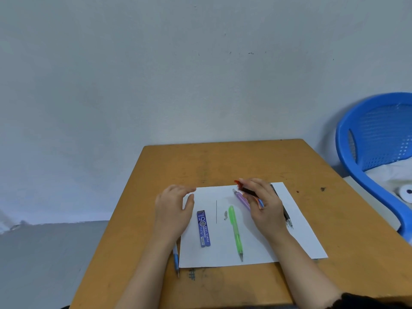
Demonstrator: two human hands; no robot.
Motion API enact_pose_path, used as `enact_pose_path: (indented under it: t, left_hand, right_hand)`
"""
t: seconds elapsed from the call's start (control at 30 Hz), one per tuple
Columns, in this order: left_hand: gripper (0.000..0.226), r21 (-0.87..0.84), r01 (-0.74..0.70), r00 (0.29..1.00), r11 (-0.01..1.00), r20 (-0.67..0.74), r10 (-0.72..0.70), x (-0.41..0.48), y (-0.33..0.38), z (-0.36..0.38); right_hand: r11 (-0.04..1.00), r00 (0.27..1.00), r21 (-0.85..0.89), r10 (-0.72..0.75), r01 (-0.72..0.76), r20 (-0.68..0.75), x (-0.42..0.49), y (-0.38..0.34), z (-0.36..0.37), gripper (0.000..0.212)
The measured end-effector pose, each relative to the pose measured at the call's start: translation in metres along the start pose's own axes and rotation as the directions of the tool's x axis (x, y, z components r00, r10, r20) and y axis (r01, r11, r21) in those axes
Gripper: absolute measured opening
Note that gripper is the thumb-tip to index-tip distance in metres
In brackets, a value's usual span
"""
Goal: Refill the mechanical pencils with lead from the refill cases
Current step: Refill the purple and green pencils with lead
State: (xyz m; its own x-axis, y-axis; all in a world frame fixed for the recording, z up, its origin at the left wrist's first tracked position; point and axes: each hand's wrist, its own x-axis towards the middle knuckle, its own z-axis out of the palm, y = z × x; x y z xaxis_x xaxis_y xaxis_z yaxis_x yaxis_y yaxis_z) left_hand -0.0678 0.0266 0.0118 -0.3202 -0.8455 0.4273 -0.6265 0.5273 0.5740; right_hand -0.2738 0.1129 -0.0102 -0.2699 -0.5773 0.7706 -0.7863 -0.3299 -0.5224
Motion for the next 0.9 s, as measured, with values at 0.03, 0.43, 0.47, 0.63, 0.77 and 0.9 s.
enact_pose_path:
  t: [0.03,0.43,0.47,0.63,0.77,0.9]
  left_hand:
    - [0.025,0.069,0.015,0.999,0.998,0.049,-0.018,-0.002,-0.006,-0.001]
    - [0.051,0.062,0.159,0.958,0.985,0.231,-0.169,-0.031,-0.034,0.007]
    - [0.052,0.084,0.148,0.957,0.985,0.239,-0.164,-0.031,-0.034,0.008]
    - [0.053,0.118,0.102,0.958,0.988,0.256,-0.13,-0.033,-0.034,0.009]
    - [0.054,0.108,0.078,0.954,0.991,0.282,-0.106,-0.034,-0.036,0.008]
    - [0.05,0.043,0.07,0.949,0.997,0.305,-0.08,-0.035,-0.035,0.006]
  right_hand:
    - [1.0,1.0,0.0,-0.003,0.003,0.003,0.0,0.0,0.0,0.034]
    - [1.0,1.0,-0.016,-0.007,0.007,-0.001,-0.003,0.006,0.0,0.05]
    - [1.0,1.0,-0.025,-0.006,0.006,-0.008,-0.003,0.006,0.0,0.048]
    - [0.998,1.0,-0.061,-0.015,0.013,-0.023,-0.001,0.003,-0.001,0.036]
    - [0.998,0.998,-0.053,0.016,-0.019,-0.062,-0.001,0.001,0.0,0.034]
    - [0.992,0.991,0.063,0.116,-0.111,-0.073,-0.002,-0.007,0.0,0.033]
